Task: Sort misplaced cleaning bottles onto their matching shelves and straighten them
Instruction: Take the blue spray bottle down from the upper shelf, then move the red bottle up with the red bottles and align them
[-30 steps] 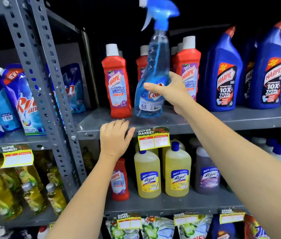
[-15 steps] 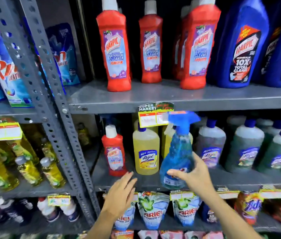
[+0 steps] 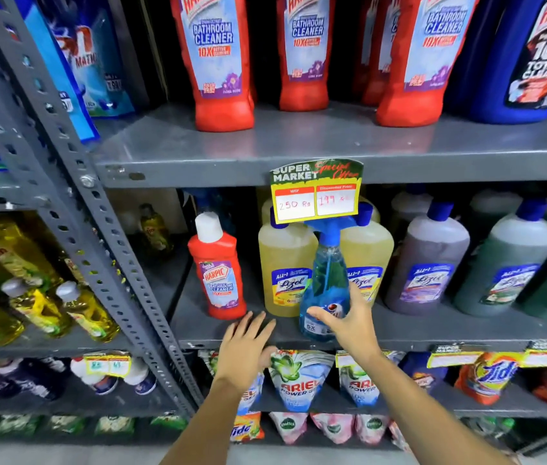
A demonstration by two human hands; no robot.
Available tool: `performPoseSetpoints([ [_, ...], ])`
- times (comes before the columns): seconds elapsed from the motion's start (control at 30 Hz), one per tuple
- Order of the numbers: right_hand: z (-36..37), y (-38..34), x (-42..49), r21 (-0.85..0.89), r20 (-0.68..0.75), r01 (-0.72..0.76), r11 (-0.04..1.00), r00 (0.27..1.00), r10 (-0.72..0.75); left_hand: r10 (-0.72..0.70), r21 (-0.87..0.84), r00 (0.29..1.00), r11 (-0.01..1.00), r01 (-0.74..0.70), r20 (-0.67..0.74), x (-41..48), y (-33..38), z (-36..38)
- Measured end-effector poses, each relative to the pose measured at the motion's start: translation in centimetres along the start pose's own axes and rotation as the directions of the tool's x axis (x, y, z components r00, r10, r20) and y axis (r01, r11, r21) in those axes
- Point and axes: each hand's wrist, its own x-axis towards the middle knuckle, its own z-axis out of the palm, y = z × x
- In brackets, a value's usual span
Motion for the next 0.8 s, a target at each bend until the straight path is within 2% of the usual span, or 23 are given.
performPoseSetpoints([
  [0.13,-0.5,0.0,-0.3,-0.1,0.018,0.008,0.995,1.0,-0.006,0.001,0.001,1.0,1.0,-0.001,0.022,0.3,-0.2,0.3],
  [0.37,0.5,1.5,-1.6,-0.176,-0.102,-0.087,0.981,0.992,0.069,0.007,0.012,1.0,1.0,-0.007,-0.004,0.1,-0.5,1.0],
  [0.5,1.1,1.8,-1.2,-0.182,-0.081,-0.079,0.98,0.995,0.065,0.008,0.009,1.0,1.0,-0.008,0.004,0.0,-0.5,0.9],
  [0.63,1.1,2.3,-2.5,-0.095,-0.1,-0.084,0.992,0.992,0.074,0.015,0.033,1.0,0.999,-0.016,0.017,0.0,-0.4,0.5],
  [0.73,1.7,2.1,-6.1,-0.073,-0.254,-0.014,0.997,0.967,-0.005,0.014,0.041,0.999,0.999,-0.012,-0.049,-1.3,-1.1,-0.2],
  [0.8,2.5,1.4,-8.4,-0.092,-0.231,0.086,0.992,0.967,-0.105,-0.066,0.009,0.991,0.998,0.068,-0.115,-2.8,-2.5,-0.7],
])
